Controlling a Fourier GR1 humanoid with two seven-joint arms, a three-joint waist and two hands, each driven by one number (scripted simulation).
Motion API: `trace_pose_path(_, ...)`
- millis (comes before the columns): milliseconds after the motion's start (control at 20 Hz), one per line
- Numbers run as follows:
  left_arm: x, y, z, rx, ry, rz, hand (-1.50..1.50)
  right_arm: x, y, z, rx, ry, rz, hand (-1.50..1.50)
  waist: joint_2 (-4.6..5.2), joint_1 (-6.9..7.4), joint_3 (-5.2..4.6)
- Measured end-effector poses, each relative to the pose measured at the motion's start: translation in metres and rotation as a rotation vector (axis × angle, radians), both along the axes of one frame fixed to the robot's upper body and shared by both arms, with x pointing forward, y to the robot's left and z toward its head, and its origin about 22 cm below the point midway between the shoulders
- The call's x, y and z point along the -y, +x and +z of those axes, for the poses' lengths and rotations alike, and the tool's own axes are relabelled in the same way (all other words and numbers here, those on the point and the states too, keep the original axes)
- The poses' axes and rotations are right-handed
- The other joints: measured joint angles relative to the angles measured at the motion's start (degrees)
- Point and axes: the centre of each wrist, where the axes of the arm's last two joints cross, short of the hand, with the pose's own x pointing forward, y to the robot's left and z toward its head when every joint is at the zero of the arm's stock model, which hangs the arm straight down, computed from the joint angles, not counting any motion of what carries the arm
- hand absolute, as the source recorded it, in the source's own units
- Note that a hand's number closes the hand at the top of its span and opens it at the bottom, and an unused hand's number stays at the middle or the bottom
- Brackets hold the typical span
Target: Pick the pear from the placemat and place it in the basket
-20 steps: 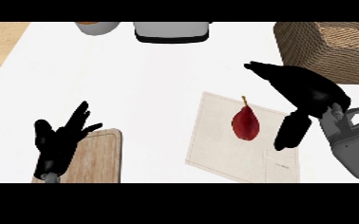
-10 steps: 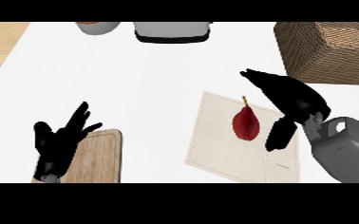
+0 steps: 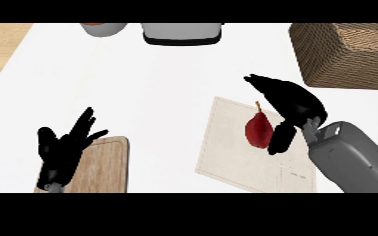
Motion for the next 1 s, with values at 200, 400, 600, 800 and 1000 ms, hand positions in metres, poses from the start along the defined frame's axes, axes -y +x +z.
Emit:
trace_pose_path(200,-0.003,0.002,0.002,-0.004,-0.002,-0.009,0.00,0.000,0.004,-0.012,-0.031,-0.049,-0.004,-1.50,0.07,0.02,-0.09)
trace_pose_path(400,-0.003,0.002,0.000,-0.002,0.006,-0.005,0.00,0.008,0.005,-0.020,-0.066,-0.094,-0.008,-1.50,0.02,-0.16,-0.04)
trace_pose_path(600,-0.005,0.002,0.000,-0.006,0.003,-0.004,0.00,0.004,0.005,-0.035,-0.081,-0.099,-0.010,-1.50,0.01,-0.15,-0.04)
trace_pose_path(800,-0.004,0.003,0.001,-0.010,0.001,-0.005,0.00,-0.004,0.007,-0.042,-0.074,-0.092,-0.007,-1.50,0.03,-0.05,-0.08)
trace_pose_path(1000,-0.006,0.005,-0.003,-0.015,0.012,0.003,0.00,-0.006,0.007,-0.050,-0.067,-0.084,-0.002,-1.50,-0.04,-0.19,0.07)
